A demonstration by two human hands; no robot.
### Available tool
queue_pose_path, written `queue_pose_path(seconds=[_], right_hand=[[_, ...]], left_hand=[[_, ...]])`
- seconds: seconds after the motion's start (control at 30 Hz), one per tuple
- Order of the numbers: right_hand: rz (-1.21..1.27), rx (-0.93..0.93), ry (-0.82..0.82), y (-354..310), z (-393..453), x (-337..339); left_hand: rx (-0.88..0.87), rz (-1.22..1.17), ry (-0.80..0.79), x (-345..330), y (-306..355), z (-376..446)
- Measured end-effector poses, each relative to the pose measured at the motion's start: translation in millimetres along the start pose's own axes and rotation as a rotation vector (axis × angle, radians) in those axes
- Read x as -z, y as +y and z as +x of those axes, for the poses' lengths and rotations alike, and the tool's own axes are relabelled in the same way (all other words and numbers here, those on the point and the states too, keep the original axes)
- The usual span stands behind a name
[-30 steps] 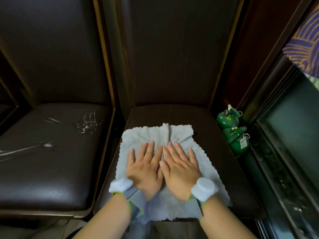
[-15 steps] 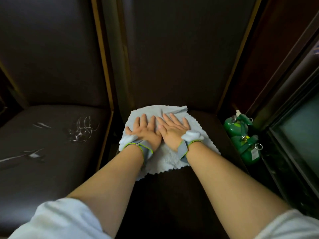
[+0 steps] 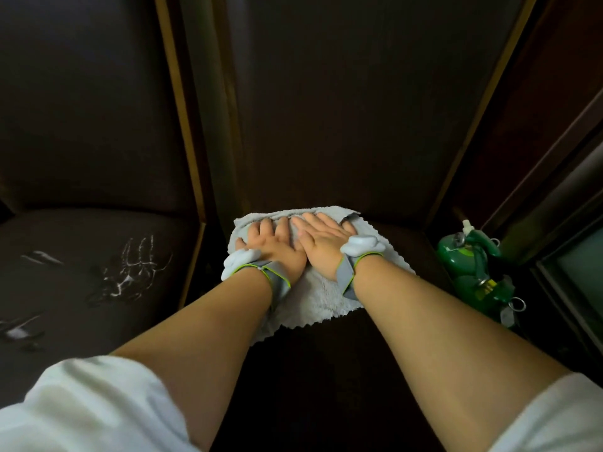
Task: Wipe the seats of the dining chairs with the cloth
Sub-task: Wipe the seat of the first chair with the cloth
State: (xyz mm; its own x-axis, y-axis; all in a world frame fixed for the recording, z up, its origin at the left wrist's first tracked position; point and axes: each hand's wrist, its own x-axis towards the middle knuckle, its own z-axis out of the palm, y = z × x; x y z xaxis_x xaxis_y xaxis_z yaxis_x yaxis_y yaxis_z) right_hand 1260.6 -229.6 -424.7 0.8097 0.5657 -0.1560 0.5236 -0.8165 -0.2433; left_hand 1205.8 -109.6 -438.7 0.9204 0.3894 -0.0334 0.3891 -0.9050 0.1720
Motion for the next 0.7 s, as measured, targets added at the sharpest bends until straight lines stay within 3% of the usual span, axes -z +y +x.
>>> queue_pose_path(seconds=[0.47,0.7], right_hand=[[-0.137,-0.1,-0.067,-23.5,-18.3,4.6],[-0.088,-0.008,-0.082,-65.1,-113.4,-14.5]], left_hand=[[-0.025,-0.042,-0.199,13.2,-12.6,-15.1],[0.021,-0.147,-0.187,21.9,-42.6,-128.6]])
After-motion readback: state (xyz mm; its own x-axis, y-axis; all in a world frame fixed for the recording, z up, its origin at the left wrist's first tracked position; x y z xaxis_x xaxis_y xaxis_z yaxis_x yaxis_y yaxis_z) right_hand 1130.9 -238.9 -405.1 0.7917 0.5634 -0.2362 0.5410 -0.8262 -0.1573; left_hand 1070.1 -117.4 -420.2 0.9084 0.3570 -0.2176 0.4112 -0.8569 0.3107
